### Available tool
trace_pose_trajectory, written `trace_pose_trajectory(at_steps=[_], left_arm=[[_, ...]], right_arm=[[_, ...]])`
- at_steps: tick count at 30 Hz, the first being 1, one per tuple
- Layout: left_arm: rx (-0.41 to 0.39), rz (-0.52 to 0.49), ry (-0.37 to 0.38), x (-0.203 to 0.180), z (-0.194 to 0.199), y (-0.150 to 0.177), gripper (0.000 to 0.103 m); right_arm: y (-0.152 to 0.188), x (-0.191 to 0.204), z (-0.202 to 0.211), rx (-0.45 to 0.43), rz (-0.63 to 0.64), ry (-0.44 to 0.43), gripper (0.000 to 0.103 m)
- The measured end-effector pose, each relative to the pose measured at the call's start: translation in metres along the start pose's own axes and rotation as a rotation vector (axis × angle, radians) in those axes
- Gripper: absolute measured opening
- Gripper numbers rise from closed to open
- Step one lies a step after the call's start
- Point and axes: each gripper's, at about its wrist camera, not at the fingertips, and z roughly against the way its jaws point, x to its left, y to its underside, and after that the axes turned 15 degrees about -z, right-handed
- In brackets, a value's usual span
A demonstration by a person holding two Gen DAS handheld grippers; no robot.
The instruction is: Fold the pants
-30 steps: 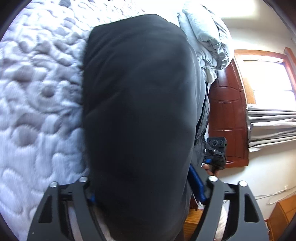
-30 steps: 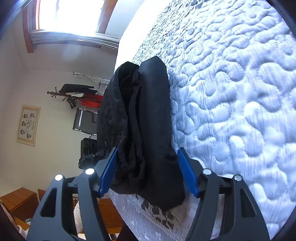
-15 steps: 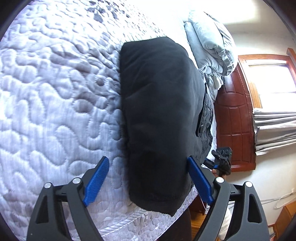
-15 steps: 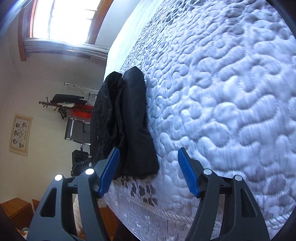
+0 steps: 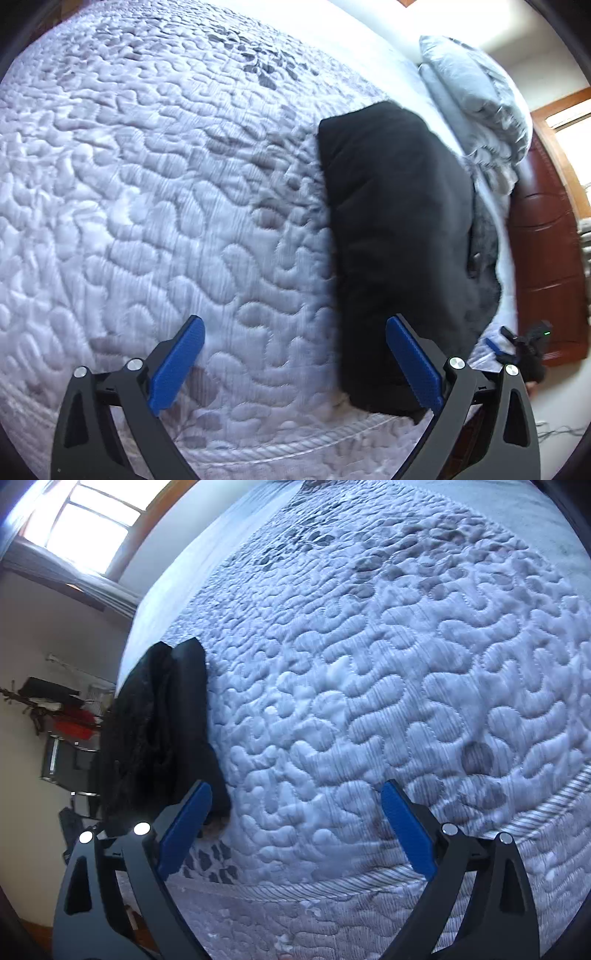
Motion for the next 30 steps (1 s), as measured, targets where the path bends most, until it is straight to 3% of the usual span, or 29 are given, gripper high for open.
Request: trace_pose_trajectory(at_steps=[6, 8, 11, 15, 23, 30], left_arm=[[-0.029, -0.063, -0.181, -0.025, 0.005, 0.014, 0.099], [-0.004, -0.113, -0.244, -0.038, 0.001, 0.018, 0.099], [-0.018, -0.131, -0.298, -0.042, 0.004, 0.028, 0.099], [-0.027, -0.064, -0.3, -0.04, 0.007, 0.04, 0.099], [-0.085, -0.012, -0.322, -0.064, 0.029, 0.067, 0.099], [-0.141, -0.121, -0.368, -0.099, 0.053, 0.07, 0.099]], right_arm=[[0.031, 0.031, -0.007, -0.108, 0.121, 0.255, 0.099], [0.041, 0.042, -0.011, -0.133, 0.158, 0.324, 0.099], [0.057, 0.057, -0.017, -0.15, 0.196, 0.375, 0.1], [0.077, 0.076, -0.027, -0.169, 0.243, 0.48, 0.1], [0.125, 0.111, -0.023, -0.186, 0.348, 0.472, 0.1], [0.146, 0.131, -0.002, -0.218, 0.403, 0.463, 0.1]])
